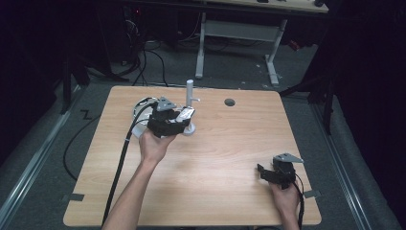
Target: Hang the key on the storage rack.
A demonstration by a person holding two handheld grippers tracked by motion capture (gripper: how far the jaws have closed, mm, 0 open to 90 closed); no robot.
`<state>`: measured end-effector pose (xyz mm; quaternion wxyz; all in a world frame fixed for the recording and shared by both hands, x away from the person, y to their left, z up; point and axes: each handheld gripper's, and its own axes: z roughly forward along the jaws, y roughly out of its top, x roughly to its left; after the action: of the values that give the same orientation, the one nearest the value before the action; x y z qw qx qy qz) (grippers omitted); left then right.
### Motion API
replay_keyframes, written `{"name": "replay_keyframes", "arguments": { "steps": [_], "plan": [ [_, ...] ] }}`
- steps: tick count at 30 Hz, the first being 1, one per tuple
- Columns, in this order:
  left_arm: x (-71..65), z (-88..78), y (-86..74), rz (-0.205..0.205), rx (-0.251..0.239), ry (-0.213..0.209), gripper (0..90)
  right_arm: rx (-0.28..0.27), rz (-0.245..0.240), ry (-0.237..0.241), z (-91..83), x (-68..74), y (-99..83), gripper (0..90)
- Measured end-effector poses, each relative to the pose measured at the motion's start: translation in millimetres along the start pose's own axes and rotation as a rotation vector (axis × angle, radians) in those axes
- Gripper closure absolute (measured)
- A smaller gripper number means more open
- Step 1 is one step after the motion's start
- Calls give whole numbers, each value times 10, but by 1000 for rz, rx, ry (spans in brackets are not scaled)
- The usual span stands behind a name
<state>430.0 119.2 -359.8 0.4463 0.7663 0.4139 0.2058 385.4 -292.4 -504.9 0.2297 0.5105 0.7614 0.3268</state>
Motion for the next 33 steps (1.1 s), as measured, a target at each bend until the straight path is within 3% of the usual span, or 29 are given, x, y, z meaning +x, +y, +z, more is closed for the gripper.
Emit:
{"name": "replay_keyframes", "arguments": {
  "steps": [8, 23, 33],
  "plan": [
    [-36, 109, -125, 6, 20, 2, 500, 0, -1, 1, -2, 2, -1, 278],
    [-30, 114, -210, 8, 29, 6, 499, 0, -3, 1, -1, 3, -1, 278],
    [50, 174, -323, -27, 43, 28, 498, 0, -5, 0, -1, 2, -2, 278]
  ]
}}
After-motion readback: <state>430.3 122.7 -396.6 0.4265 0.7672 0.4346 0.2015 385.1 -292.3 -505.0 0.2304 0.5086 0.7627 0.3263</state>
